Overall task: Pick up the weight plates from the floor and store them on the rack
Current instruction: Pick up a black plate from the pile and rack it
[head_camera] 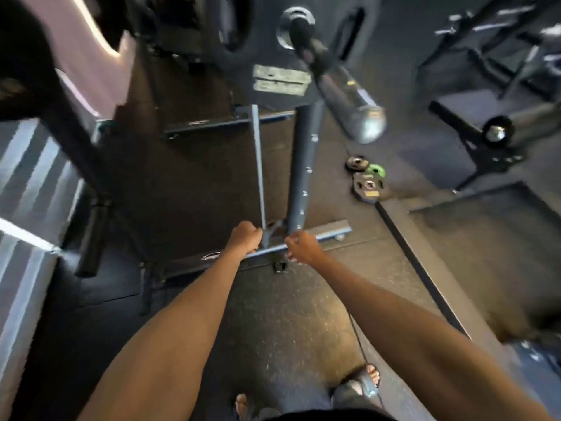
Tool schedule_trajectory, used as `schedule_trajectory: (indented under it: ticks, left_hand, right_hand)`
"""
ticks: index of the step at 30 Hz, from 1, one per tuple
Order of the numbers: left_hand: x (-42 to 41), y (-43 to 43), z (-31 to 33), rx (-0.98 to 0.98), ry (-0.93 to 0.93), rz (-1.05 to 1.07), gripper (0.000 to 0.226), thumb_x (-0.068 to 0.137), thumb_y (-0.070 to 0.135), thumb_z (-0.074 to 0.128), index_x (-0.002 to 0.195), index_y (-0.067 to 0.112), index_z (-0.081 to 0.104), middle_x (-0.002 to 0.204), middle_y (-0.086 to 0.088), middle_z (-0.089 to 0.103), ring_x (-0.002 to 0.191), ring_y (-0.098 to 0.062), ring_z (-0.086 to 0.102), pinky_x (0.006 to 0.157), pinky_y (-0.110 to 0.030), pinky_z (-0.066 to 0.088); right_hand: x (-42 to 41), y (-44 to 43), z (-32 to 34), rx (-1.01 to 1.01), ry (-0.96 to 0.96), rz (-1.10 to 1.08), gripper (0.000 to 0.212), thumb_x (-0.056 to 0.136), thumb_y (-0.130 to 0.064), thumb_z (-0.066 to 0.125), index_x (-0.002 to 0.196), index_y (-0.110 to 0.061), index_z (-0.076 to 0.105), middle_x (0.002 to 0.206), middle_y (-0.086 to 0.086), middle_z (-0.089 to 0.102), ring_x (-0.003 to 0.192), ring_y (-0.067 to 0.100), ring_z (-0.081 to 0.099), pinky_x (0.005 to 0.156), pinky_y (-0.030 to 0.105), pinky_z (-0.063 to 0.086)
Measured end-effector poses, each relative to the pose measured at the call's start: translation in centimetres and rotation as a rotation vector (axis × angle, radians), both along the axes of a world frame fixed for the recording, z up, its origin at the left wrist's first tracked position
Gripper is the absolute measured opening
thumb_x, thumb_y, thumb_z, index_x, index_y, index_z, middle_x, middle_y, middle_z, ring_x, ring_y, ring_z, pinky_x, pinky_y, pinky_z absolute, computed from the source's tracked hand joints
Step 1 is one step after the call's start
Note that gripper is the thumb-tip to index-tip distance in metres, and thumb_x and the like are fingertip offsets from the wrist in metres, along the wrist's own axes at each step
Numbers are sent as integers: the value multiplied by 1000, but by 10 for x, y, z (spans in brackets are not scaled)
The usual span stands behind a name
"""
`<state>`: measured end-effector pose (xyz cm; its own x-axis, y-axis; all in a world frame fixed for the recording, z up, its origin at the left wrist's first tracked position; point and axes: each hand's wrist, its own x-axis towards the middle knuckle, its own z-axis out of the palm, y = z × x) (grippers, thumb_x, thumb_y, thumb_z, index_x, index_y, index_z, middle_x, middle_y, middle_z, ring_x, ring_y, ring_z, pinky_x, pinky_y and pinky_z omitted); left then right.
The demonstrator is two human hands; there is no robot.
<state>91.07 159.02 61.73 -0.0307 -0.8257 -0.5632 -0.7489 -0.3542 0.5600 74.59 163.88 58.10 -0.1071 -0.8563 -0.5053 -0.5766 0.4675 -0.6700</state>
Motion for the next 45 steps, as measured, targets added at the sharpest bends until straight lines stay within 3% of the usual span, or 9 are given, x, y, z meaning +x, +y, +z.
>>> schedule_trajectory:
  ticks: [3, 5, 7, 10, 17, 29, 33, 38, 45]
  left_hand:
    - [-88, 14, -24, 25, -141, -229, 36, 94, 26, 44, 91, -2, 67, 78, -17, 73, 65, -31, 73, 68, -38, 60]
    - [-148, 23, -39, 28, -192, -329, 39, 93, 31, 44, 97, 0, 67, 83, -17, 73, 64, -29, 73, 67, -37, 61]
    - [-209, 30, -50, 34, -238, -430, 38, 93, 35, 43, 102, 5, 66, 83, -15, 73, 65, -28, 72, 71, -39, 61]
    - [-293, 37, -52, 17, -262, -584, 39, 95, 38, 44, 114, 8, 62, 107, -16, 72, 96, -35, 70, 91, -45, 55]
    - [-425, 12, -51, 75, -270, -731, 39, 103, 31, 41, 123, 4, 61, 124, -16, 66, 115, -32, 64, 99, -41, 50]
    - [-562, -183, -115, 229, -224, -608, 39, 100, 30, 43, 117, 3, 65, 99, -19, 75, 86, -30, 75, 79, -35, 58]
    - [-608, -257, -104, 196, -183, -550, 31, 100, 25, 46, 111, 3, 65, 101, -17, 74, 92, -30, 73, 80, -32, 53]
    - [-647, -332, -112, 182, -153, -512, 27, 100, 26, 47, 104, 6, 65, 99, -16, 74, 89, -31, 73, 87, -40, 57]
    - [-700, -446, -193, 297, -178, -420, 32, 101, 23, 44, 104, -1, 66, 96, -21, 74, 86, -32, 74, 83, -40, 60]
  right_hand:
    - [-90, 27, -29, 105, 93, 37, 22, 99, -27, 46, 87, -16, 61, 116, 28, 67, 94, 39, 66, 73, 41, 54]
    - [-147, 44, -26, 141, 128, 54, 27, 100, -24, 46, 75, -20, 54, 117, 28, 67, 111, 44, 64, 80, 40, 54]
    - [-201, 56, -22, 172, 145, 42, 27, 100, -23, 46, 83, -11, 63, 116, 27, 68, 110, 43, 64, 80, 37, 53]
    - [-274, 60, -28, 182, 161, -12, 33, 101, -25, 46, 113, 0, 64, 116, 23, 68, 108, 38, 65, 90, 38, 51]
    - [-396, 34, -40, 216, 159, -45, 35, 102, -23, 48, 118, 3, 64, 119, 23, 68, 111, 37, 64, 92, 38, 49]
    - [-543, -142, -87, 264, 133, -96, 20, 100, -23, 47, 89, -10, 59, 110, 27, 70, 103, 42, 67, 86, 43, 55]
    - [-584, -215, -88, 295, 118, -102, 27, 98, -18, 46, 100, 2, 65, 110, 28, 69, 104, 44, 66, 80, 41, 51]
    - [-621, -299, -93, 268, 131, -69, 12, 97, -15, 46, 91, -12, 56, 110, 27, 69, 103, 43, 66, 86, 43, 53]
    - [-685, -429, -167, 288, 93, -144, 23, 93, -10, 50, 101, 4, 67, 111, 26, 68, 106, 40, 63, 85, 36, 50]
